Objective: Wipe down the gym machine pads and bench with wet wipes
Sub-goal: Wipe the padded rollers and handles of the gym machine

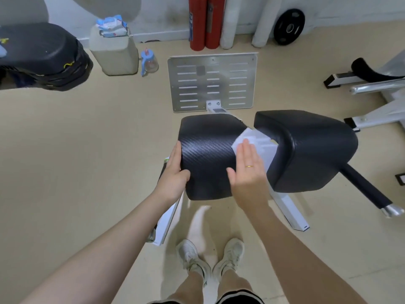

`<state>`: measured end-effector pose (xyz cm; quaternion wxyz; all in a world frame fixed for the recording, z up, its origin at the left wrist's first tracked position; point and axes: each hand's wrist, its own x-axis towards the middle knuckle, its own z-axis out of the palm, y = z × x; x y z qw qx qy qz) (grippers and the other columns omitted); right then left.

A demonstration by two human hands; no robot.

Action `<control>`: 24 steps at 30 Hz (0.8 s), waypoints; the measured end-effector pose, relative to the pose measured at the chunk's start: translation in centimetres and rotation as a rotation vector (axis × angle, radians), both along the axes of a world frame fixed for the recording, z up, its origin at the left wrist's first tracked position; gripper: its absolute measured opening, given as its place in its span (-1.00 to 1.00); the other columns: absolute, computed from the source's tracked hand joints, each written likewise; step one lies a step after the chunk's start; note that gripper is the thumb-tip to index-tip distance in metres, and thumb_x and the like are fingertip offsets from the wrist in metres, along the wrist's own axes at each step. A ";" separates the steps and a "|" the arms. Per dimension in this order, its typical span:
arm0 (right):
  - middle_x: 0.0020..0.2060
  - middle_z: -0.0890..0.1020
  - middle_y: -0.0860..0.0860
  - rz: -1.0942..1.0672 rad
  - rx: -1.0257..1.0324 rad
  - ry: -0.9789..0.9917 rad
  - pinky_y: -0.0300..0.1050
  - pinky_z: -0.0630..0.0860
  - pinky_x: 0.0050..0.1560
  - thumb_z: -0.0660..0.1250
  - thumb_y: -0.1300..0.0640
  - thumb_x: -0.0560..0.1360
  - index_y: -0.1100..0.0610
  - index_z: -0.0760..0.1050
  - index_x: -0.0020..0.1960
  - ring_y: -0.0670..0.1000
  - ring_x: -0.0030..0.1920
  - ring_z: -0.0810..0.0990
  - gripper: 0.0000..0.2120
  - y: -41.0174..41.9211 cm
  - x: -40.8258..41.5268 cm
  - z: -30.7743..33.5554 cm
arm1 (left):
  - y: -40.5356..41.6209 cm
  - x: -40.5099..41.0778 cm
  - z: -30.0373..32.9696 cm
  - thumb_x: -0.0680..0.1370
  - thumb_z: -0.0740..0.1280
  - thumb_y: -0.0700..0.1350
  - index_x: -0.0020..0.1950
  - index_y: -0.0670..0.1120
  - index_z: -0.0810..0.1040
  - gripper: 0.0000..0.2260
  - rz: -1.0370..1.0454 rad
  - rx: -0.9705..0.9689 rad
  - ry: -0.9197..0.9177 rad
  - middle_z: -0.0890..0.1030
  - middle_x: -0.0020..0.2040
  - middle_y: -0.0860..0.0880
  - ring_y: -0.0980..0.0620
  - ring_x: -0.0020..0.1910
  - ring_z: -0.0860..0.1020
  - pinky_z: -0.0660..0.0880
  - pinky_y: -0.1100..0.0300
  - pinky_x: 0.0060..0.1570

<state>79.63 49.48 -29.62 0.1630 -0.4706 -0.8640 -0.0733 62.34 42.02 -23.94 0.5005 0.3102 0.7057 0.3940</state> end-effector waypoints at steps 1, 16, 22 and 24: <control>0.35 0.37 0.24 0.001 -0.011 -0.021 0.09 0.36 0.32 0.16 0.12 0.54 0.35 0.33 0.36 0.21 0.37 0.36 -0.55 0.3 1.0 -0.1 | 0.0 0.1 0.1 0.41 0.07 -0.44 0.52 0.16 -0.06 -0.20 0.007 0.005 -0.005 0.10 0.47 0.24 0.11 0.48 0.10 0.05 0.05 0.49; 0.34 0.43 0.11 0.428 -0.014 -0.086 -0.01 0.35 0.32 0.33 -0.01 0.43 0.24 0.34 0.36 0.08 0.34 0.41 -0.42 0.9 2.7 -1.0 | -0.3 4.3 -1.4 0.47 0.35 -0.20 0.53 -0.14 -0.18 -0.17 -0.059 -0.078 0.674 -0.23 0.54 -0.09 -0.04 0.53 -0.15 -0.01 0.11 0.48; 0.18 0.56 0.20 0.574 0.069 0.109 0.04 0.38 0.30 0.14 0.18 0.61 0.30 0.45 0.23 0.17 0.26 0.43 -0.72 5.5 3.2 -0.5 | -0.9 6.5 -3.4 0.35 0.50 -0.18 0.48 -0.29 0.13 -0.17 -0.136 -0.134 1.086 0.05 0.50 -0.32 -0.32 0.47 0.11 0.20 -0.13 0.37; 0.11 0.60 0.16 0.600 -0.061 0.156 0.00 0.44 0.21 0.10 0.11 0.62 0.24 0.53 0.16 0.15 0.17 0.50 -0.69 6.3 2.9 -0.1 | -1.0 6.8 -4.2 0.28 0.55 -0.18 0.46 -0.29 0.16 -0.13 -0.136 -0.154 1.159 0.14 0.47 -0.34 -0.33 0.43 0.20 0.25 -0.13 0.34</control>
